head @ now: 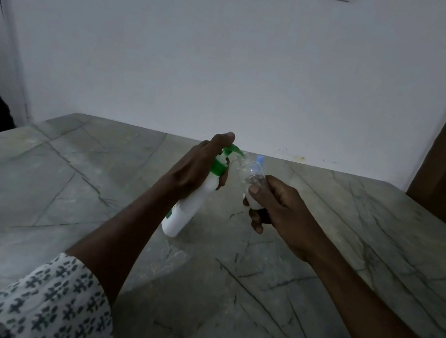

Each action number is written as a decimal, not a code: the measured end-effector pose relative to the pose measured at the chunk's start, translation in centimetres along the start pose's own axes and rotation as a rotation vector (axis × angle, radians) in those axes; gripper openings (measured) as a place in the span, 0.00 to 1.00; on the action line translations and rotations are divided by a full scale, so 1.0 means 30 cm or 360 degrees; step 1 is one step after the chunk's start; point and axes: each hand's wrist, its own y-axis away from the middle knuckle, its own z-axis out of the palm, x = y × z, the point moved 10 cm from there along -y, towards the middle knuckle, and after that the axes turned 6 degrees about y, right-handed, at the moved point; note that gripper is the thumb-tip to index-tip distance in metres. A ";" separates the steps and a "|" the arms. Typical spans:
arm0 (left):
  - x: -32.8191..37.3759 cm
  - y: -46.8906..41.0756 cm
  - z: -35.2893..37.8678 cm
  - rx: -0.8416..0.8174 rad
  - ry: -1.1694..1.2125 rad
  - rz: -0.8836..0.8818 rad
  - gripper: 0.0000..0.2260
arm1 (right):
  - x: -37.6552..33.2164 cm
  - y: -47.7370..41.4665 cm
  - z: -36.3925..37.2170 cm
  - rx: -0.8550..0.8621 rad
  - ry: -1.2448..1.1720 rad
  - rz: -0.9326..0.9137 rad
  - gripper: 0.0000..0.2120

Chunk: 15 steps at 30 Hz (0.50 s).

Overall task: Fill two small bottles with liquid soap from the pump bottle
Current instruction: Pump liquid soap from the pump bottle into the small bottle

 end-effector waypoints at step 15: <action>0.016 0.002 0.000 0.0050 -0.0118 0.0068 0.27 | 0.015 0.021 -0.044 0.0029 0.0179 -0.0062 0.08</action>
